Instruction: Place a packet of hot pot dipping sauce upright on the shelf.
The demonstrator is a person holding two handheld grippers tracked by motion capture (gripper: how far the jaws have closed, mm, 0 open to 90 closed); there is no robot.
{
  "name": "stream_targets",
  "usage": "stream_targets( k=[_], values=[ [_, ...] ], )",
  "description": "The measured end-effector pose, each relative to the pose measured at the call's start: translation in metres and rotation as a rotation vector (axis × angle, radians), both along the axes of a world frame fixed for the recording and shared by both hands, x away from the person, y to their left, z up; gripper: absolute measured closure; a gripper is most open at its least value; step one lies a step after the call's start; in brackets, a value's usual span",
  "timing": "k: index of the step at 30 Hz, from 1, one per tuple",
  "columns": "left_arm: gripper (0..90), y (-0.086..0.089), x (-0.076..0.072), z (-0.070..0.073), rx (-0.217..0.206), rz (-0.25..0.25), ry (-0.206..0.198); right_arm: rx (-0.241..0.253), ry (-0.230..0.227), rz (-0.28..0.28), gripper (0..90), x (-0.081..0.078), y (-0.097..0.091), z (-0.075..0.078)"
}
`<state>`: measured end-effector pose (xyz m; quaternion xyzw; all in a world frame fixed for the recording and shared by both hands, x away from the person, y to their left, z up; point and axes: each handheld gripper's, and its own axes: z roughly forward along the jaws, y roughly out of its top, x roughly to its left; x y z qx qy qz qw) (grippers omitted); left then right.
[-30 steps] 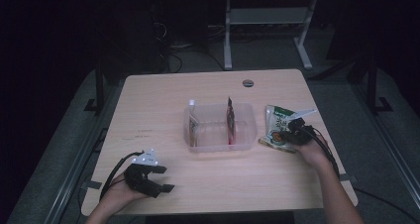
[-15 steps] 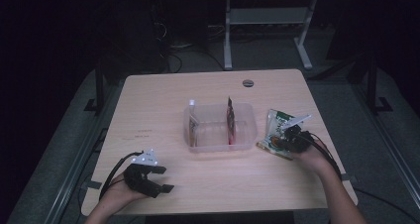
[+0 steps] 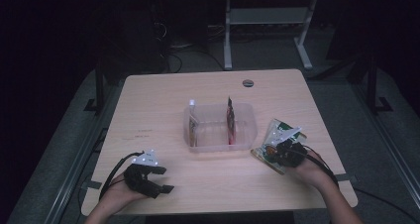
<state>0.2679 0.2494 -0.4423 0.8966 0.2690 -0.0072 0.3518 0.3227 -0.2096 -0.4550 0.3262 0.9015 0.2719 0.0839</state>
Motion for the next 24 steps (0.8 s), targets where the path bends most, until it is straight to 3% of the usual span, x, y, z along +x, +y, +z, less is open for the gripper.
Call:
stream_targets(
  k=[3,9,12,14,18,24],
  values=[
    [25.0,0.001,0.0,0.001,-0.002,0.001,-0.002,0.006,-0.018,-0.014,90.0,0.004,-0.004,0.002],
    [25.0,0.0,0.001,0.0,0.001,-0.002,0.0,0.022,-0.093,-0.173,90.0,0.037,-0.033,0.006],
    [25.0,-0.001,0.001,0.0,0.0,-0.003,0.001,0.022,-0.087,-0.208,90.0,0.048,-0.039,-0.001],
    [25.0,0.0,0.001,0.0,0.001,-0.003,0.003,0.038,-0.088,-0.208,90.0,0.05,-0.04,-0.001],
    [25.0,0.0,0.001,-0.001,0.001,-0.002,0.004,0.011,-0.06,-0.196,90.0,0.053,-0.038,-0.004],
    [25.0,-0.001,0.0,-0.001,0.002,-0.007,0.003,0.02,-0.036,-0.157,90.0,0.042,-0.036,-0.004]
  ],
)
